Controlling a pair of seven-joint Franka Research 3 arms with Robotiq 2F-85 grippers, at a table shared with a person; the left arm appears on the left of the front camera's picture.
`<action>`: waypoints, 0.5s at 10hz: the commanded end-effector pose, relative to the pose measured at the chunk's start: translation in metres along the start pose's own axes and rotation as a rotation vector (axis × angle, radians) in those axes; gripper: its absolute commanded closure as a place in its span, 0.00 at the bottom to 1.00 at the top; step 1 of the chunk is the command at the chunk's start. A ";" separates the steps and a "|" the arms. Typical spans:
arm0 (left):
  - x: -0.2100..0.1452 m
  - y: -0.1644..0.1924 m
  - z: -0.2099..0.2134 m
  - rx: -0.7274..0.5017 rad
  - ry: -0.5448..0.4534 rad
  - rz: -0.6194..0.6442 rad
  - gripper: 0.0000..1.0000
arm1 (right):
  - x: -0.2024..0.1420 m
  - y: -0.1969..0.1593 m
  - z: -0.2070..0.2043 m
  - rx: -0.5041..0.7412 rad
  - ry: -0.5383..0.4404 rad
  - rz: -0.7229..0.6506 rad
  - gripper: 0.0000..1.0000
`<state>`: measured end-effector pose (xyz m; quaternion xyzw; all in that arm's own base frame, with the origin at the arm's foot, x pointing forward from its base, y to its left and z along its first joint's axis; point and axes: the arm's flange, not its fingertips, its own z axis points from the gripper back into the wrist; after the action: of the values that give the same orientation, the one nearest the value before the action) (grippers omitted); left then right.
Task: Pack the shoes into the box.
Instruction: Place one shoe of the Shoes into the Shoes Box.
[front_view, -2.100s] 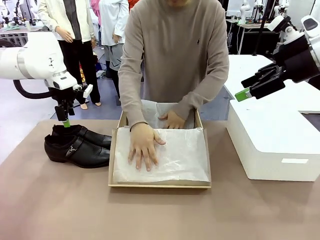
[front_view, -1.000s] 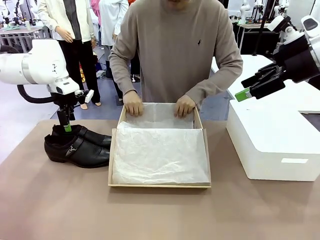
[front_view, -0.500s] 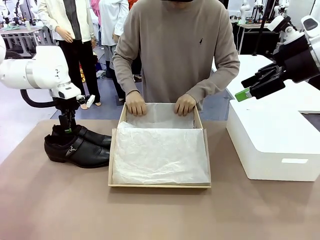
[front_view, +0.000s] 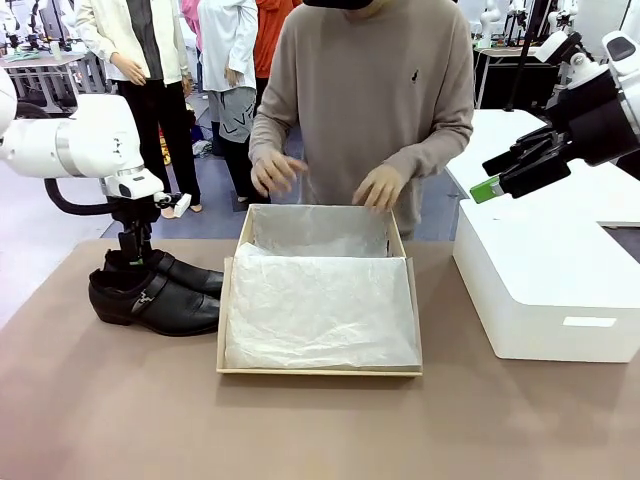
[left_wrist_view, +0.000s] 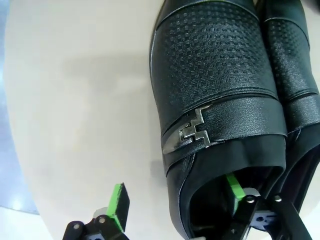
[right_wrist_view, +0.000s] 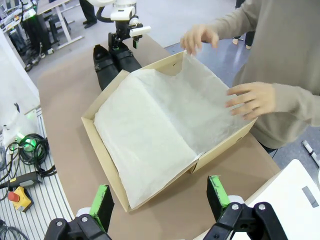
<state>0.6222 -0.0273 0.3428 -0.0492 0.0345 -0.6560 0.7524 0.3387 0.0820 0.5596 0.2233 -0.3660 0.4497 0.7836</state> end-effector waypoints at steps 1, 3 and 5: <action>-0.001 0.005 0.003 -0.015 0.006 0.005 0.33 | 0.001 -0.004 -0.002 0.014 -0.024 0.024 0.00; -0.002 0.004 0.003 -0.016 0.008 0.004 0.71 | 0.001 -0.004 -0.002 0.014 -0.024 0.024 0.00; -0.003 0.003 0.003 -0.015 0.010 0.004 1.00 | 0.001 -0.004 -0.002 0.014 -0.024 0.024 0.00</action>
<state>0.6235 -0.0262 0.3419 -0.0521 0.0367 -0.6553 0.7527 0.3386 0.0821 0.5596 0.2237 -0.3661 0.4495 0.7835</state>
